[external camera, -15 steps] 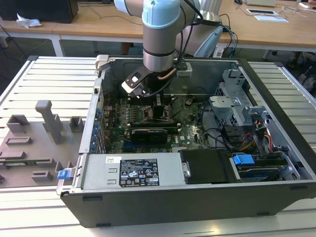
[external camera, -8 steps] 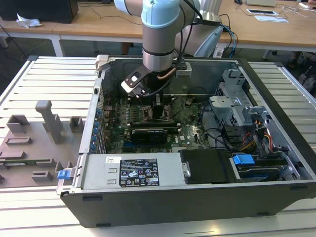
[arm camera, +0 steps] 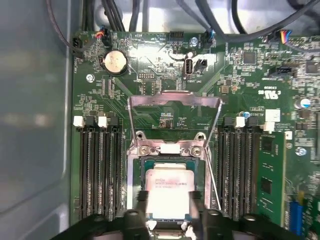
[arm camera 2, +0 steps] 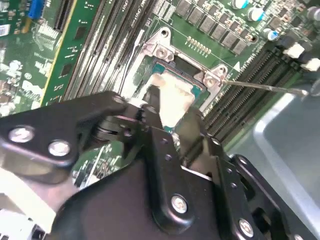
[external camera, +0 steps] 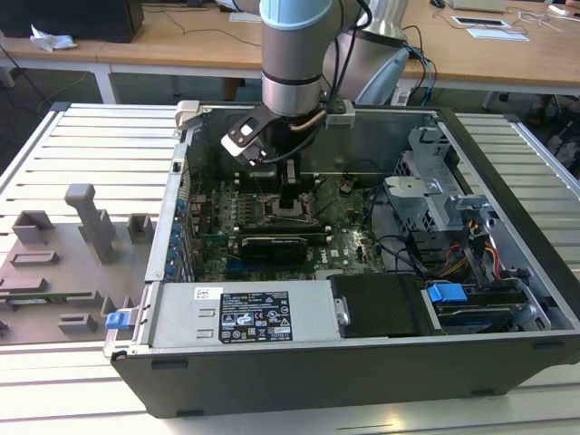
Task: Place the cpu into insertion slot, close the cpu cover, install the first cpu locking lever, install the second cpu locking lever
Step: 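Place the cpu into insertion slot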
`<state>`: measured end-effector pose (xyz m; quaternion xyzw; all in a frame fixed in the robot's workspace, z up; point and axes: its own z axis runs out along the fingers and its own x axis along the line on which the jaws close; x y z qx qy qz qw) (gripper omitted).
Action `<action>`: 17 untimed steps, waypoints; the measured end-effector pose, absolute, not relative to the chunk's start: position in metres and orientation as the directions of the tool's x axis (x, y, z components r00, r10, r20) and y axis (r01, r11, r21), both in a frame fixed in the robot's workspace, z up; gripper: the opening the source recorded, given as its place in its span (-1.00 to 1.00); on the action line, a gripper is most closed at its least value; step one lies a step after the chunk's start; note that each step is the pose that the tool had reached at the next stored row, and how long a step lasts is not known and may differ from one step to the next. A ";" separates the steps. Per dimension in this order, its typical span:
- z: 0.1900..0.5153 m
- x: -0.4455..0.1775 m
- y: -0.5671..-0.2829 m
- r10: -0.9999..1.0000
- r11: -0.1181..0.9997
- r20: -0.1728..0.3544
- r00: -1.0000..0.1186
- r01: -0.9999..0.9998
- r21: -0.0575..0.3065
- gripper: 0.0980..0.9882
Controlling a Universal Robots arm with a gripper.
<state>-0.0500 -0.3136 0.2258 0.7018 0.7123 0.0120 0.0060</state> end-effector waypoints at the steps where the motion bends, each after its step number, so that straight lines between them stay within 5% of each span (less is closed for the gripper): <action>1: 0.232 -0.050 -0.314 1.000 0.015 0.008 -0.015 1.000 0.025 -0.43; 4: 0.253 -0.050 -0.313 1.000 0.015 0.007 -0.015 1.000 0.025 -0.97; 17: 0.288 -0.050 -0.313 1.000 0.015 0.007 -0.015 1.000 0.025 -0.98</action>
